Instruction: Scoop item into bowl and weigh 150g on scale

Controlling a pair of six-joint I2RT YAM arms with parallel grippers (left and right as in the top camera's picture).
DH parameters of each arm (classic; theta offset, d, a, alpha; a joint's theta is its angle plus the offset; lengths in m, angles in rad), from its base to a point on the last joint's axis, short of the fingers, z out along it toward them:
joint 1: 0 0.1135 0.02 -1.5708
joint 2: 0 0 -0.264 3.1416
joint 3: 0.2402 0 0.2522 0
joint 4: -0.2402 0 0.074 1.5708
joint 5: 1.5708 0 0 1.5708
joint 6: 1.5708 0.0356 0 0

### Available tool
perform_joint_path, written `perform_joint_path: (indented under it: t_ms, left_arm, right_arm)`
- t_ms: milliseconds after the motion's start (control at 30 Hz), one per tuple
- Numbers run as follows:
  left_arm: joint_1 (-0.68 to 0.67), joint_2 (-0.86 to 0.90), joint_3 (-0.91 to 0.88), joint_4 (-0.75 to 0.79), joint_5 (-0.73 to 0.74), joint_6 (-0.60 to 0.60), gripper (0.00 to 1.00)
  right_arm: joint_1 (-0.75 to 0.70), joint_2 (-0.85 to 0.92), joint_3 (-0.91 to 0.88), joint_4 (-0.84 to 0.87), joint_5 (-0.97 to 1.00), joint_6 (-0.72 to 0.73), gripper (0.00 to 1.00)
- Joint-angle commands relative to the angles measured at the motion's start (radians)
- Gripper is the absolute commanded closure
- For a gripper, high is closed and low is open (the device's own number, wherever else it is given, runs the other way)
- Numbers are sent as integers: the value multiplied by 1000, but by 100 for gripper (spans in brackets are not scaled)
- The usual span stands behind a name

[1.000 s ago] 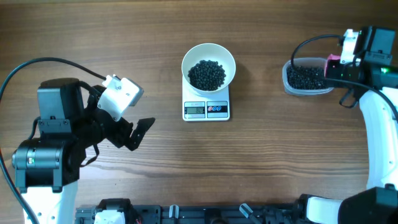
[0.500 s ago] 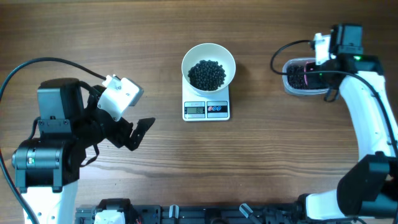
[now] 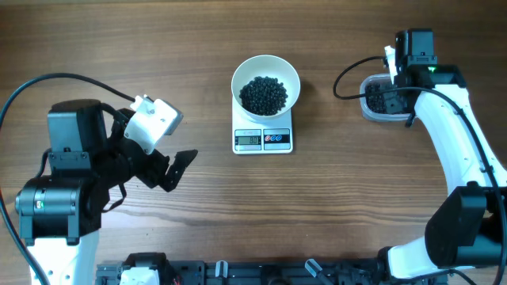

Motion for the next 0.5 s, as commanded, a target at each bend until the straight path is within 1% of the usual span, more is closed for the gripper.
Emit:
perform_joint_path:
  t_ms: [0,267,467]
  left_arm:
    - [7,1,16,2,19,19,0]
    - [7,1,16,2,19,19,0]
    - [7,1,15,2,19,19,0]
  right_arm:
    - [0,-15,18,-8,95,-27,96]
    - [3,-18,11,-1,82,-53,95]
    - [4,10,3,1,6,-42,95]
